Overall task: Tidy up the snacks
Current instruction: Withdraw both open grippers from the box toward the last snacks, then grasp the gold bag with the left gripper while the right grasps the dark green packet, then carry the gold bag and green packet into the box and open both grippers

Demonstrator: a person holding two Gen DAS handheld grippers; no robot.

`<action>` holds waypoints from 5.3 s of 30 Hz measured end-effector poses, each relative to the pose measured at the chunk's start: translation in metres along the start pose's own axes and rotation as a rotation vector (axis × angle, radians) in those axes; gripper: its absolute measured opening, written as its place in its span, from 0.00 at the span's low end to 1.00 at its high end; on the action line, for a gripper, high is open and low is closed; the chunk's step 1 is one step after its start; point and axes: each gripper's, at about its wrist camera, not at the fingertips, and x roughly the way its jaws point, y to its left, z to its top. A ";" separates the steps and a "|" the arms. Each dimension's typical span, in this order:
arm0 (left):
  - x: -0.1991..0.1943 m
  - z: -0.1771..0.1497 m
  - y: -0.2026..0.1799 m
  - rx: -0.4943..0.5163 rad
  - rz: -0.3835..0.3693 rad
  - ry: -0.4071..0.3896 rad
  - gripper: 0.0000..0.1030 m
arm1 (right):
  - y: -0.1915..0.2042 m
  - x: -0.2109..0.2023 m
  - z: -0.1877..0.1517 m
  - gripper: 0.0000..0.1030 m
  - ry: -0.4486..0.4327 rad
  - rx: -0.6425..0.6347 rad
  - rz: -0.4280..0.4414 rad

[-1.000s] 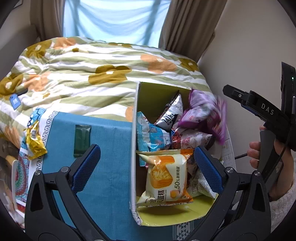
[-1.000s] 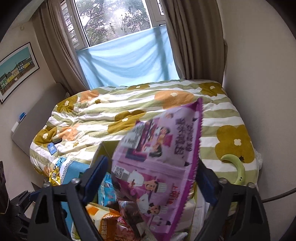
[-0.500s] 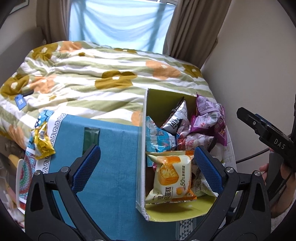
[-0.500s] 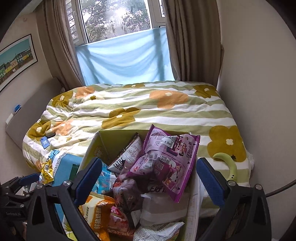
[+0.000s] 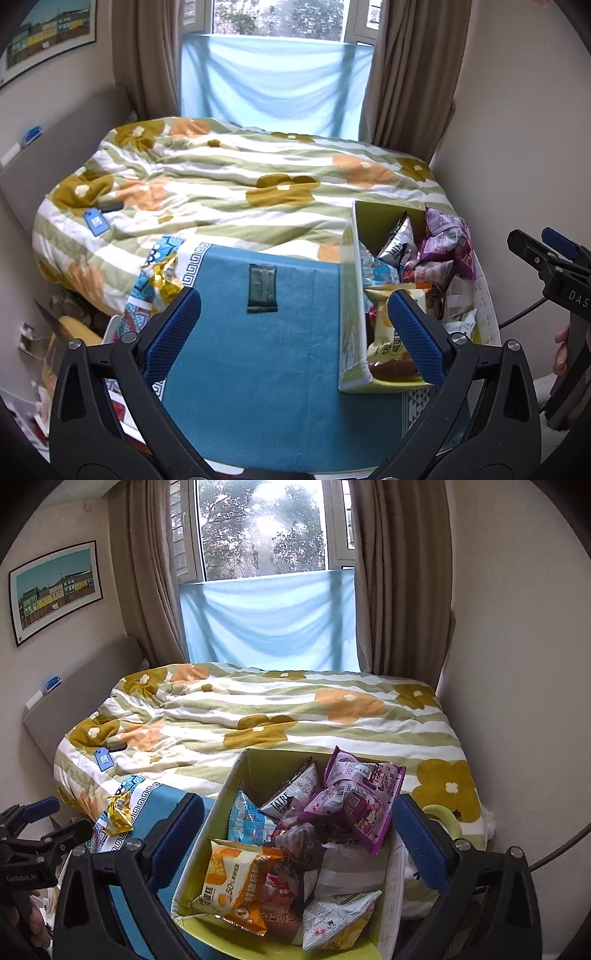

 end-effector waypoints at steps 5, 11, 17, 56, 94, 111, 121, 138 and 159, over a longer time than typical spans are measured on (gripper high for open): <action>-0.017 -0.006 0.037 0.005 0.017 -0.019 0.98 | 0.029 -0.019 -0.014 0.98 -0.003 -0.024 -0.019; -0.013 -0.009 0.095 -0.016 0.001 0.011 0.98 | 0.079 -0.029 -0.028 0.98 -0.028 -0.034 0.005; -0.006 -0.005 0.158 -0.009 -0.012 0.048 0.98 | 0.147 -0.024 -0.032 0.98 -0.046 -0.048 0.023; 0.313 -0.024 0.253 -0.182 -0.004 0.493 0.66 | 0.249 0.286 -0.089 0.98 0.402 -0.043 -0.035; 0.243 -0.002 0.238 -0.035 0.003 0.380 0.42 | 0.249 0.282 -0.087 0.40 0.397 0.017 0.046; 0.070 0.040 0.189 0.140 -0.162 0.056 0.42 | 0.243 0.111 -0.033 0.40 0.139 0.126 0.044; 0.030 0.035 0.089 0.221 -0.320 0.005 0.42 | 0.187 0.021 -0.039 0.40 0.037 0.227 -0.055; 0.074 -0.003 -0.151 0.213 -0.425 0.137 0.43 | -0.015 -0.035 -0.057 0.40 0.044 0.280 -0.131; 0.075 -0.015 -0.076 -0.001 -0.160 0.122 0.96 | -0.079 0.007 -0.067 0.40 0.128 0.256 0.004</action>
